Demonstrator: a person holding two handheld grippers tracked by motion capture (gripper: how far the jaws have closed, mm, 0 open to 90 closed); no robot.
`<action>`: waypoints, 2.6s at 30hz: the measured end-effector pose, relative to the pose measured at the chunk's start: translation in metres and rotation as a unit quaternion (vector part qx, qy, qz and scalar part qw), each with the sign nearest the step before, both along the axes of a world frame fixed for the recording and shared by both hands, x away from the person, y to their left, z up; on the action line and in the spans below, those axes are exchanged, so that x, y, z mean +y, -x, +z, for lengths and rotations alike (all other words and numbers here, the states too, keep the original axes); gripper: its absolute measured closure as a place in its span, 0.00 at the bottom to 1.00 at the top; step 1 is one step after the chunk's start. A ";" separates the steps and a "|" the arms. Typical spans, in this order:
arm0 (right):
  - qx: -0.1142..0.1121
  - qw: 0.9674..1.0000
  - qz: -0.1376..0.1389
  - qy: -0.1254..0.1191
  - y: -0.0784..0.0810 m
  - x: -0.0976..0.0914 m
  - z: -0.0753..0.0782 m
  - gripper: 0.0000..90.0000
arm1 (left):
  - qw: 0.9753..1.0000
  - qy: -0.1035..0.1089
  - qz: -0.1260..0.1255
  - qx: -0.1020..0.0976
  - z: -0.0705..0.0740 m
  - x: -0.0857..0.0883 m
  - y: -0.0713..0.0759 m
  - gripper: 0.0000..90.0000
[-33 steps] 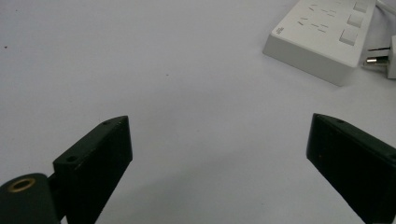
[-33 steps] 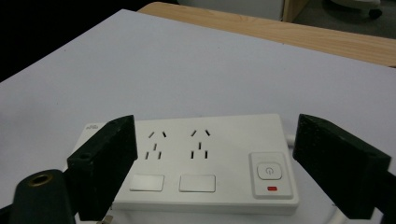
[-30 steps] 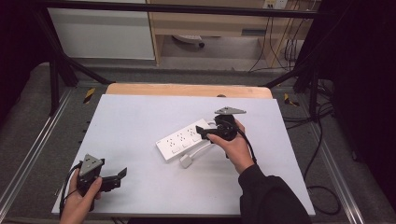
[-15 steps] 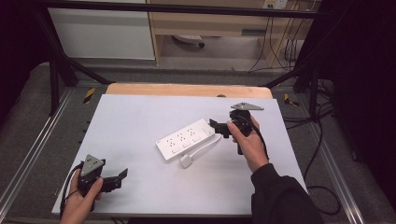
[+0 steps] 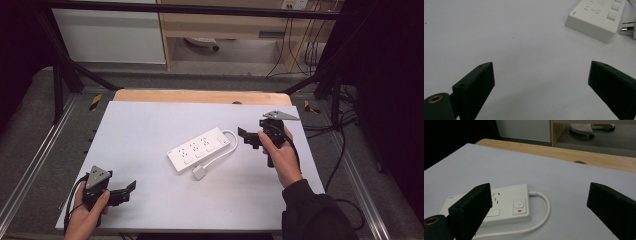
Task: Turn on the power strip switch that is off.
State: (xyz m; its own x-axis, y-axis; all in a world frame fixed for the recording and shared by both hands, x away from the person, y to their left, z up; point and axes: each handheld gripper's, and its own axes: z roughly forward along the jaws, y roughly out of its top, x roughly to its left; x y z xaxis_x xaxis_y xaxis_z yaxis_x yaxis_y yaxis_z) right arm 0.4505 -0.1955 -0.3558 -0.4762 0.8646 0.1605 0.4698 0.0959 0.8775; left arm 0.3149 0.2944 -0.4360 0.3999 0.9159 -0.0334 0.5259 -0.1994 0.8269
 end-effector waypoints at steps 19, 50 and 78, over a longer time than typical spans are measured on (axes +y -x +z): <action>-0.032 0.999 0.003 -0.008 0.026 -0.037 0.020 0.06 | 1.000 0.002 -0.001 -0.001 0.000 0.000 0.001 0.08; -0.056 0.996 -0.072 -0.018 0.102 -0.119 -0.019 0.05 | 1.000 0.015 0.004 -0.004 0.002 0.000 0.002 0.08; 0.056 0.996 -0.031 0.065 0.088 -0.082 -0.099 0.05 | 1.000 0.013 0.002 -0.004 0.002 0.000 0.002 0.08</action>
